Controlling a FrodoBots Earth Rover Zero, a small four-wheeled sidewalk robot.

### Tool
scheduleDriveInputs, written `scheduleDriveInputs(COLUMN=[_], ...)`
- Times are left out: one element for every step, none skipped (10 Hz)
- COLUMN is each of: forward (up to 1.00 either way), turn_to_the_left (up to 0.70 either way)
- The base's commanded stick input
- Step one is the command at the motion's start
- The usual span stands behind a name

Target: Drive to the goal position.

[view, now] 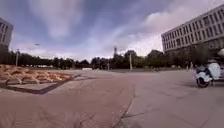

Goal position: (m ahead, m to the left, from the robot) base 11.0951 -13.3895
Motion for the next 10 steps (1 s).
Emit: scheduleDriveInputs(forward=[1.00, 1.00, 1.00, 1.00, 1.00, 1.00, 1.00, 1.00, 1.00, 1.00], turn_to_the_left=[-0.30, -0.30, -0.30, -0.30, -0.30, -0.30, -0.30, -0.30, -0.30, -0.30])
